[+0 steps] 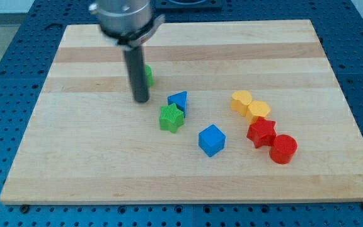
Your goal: Move your arm closer to the blue cube
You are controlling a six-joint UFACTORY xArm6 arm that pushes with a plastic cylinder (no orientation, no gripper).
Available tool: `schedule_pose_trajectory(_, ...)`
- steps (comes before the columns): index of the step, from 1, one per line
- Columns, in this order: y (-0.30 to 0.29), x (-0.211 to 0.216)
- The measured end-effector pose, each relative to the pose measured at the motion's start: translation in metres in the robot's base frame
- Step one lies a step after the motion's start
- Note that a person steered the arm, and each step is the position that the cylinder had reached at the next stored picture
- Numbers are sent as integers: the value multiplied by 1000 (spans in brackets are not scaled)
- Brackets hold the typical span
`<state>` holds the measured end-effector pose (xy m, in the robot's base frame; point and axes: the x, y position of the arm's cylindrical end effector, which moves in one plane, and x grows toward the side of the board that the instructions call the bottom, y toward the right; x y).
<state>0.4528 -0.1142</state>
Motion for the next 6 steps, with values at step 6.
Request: schedule_pose_trajectory(6, 152, 131)
